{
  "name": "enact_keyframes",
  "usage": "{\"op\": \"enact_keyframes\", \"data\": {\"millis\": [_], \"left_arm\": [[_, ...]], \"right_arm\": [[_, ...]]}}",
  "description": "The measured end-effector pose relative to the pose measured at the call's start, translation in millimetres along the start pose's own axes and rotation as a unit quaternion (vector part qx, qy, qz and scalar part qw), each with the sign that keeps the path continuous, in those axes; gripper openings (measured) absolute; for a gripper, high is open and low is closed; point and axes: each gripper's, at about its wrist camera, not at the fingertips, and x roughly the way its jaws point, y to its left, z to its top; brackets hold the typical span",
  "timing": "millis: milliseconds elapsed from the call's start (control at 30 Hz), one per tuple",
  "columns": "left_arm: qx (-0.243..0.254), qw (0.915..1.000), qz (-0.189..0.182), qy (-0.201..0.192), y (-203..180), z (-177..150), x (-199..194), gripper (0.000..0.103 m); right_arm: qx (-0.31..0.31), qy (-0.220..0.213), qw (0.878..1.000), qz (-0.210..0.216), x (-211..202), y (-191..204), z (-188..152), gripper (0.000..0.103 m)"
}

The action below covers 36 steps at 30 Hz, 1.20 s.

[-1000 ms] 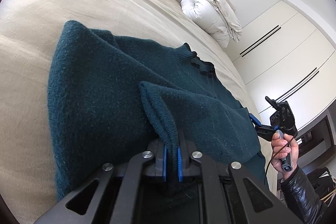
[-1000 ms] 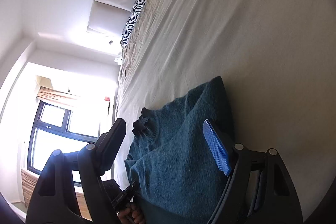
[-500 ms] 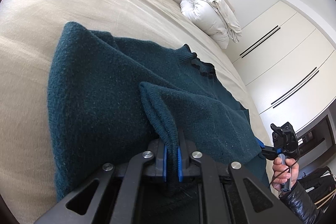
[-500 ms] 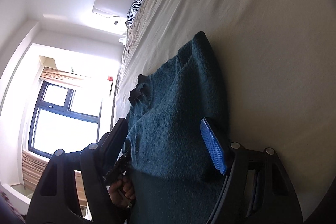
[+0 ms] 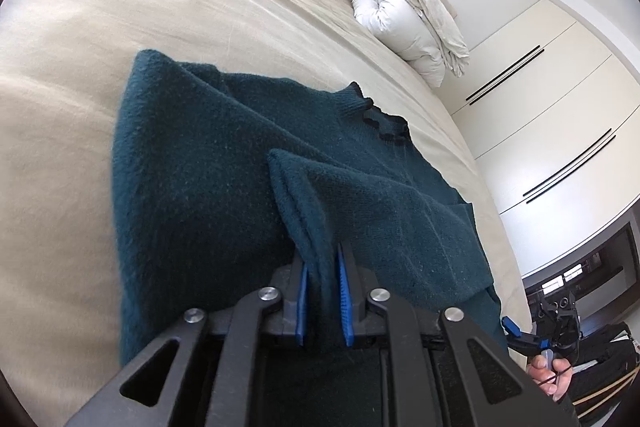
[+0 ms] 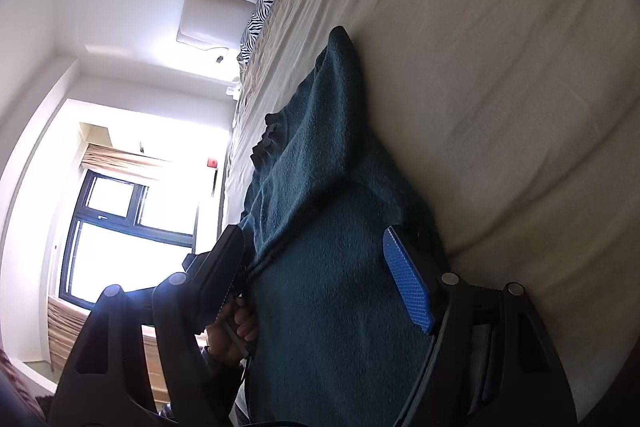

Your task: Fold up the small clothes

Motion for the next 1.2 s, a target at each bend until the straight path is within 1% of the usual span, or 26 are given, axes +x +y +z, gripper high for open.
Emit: {"op": "enact_keyframes", "data": {"millis": [33, 67, 100, 133, 200, 233, 267, 300, 367, 400, 467, 533, 633, 767, 867, 1000, 1100, 1200], "left_arm": [[-0.004, 1.0, 0.002, -0.004, -3, -5, -12, 0.037], [-0.01, 0.9999, 0.002, -0.01, -5, -10, -26, 0.058], [-0.017, 0.9997, 0.003, -0.02, -7, -18, -43, 0.072], [-0.023, 0.9993, 0.005, -0.03, -9, -28, -62, 0.074], [-0.034, 0.9984, 0.007, -0.045, -8, -51, -97, 0.075], [-0.041, 0.998, 0.007, -0.047, -6, -66, -112, 0.075], [-0.048, 0.9977, 0.015, -0.044, -3, -82, -124, 0.075], [-0.052, 0.9974, 0.032, -0.038, -2, -99, -134, 0.075], [-0.05, 0.9963, 0.066, -0.022, -1, -130, -150, 0.075], [-0.049, 0.9959, 0.074, -0.017, -1, -144, -157, 0.075], [-0.055, 0.9957, 0.074, -0.012, 2, -169, -169, 0.075], [-0.05, 0.9957, 0.077, -0.009, 0, -184, -176, 0.075], [-0.034, 0.9958, 0.085, -0.002, -8, -193, -186, 0.075], [-0.033, 0.9952, 0.091, 0.017, -10, -203, -192, 0.075], [-0.025, 0.9951, 0.09, 0.034, -15, -220, -195, 0.075], [-0.014, 0.9943, 0.089, 0.057, -21, -232, -196, 0.073], [-0.018, 0.9934, 0.089, 0.07, -21, -236, -197, 0.072], [-0.021, 0.9926, 0.088, 0.081, -22, -244, -198, 0.072]], "right_arm": [[0.0, -0.003, 1.0, -0.002, -10, 0, -9, 0.072], [-0.001, -0.005, 1.0, -0.001, -19, 0, -19, 0.072], [-0.002, -0.009, 1.0, -0.003, -29, -1, -28, 0.072], [-0.003, -0.014, 1.0, -0.007, -40, -2, -40, 0.072], [-0.005, -0.025, 1.0, -0.013, -59, -5, -59, 0.072], [-0.004, -0.033, 0.999, -0.019, -69, -7, -69, 0.072], [-0.002, -0.04, 0.999, -0.02, -79, -9, -76, 0.073], [0.002, -0.045, 0.999, -0.02, -87, -12, -85, 0.073], [0.004, -0.053, 0.998, -0.029, -99, -17, -102, 0.073], [0.001, -0.056, 0.998, -0.035, -104, -17, -109, 0.073], [-0.01, -0.063, 0.997, -0.051, -112, -15, -121, 0.073], [-0.025, -0.063, 0.996, -0.065, -117, -9, -130, 0.073], [-0.044, -0.052, 0.993, -0.093, -119, 0, -140, 0.073], [-0.075, -0.045, 0.987, -0.136, -123, 11, -151, 0.073], [-0.084, -0.045, 0.983, -0.157, -133, 10, -160, 0.073], [-0.071, -0.045, 0.981, -0.174, -153, -4, -167, 0.073], [-0.061, -0.045, 0.982, -0.171, -160, -11, -170, 0.073], [-0.066, -0.038, 0.982, -0.174, -162, -11, -175, 0.073]]}}
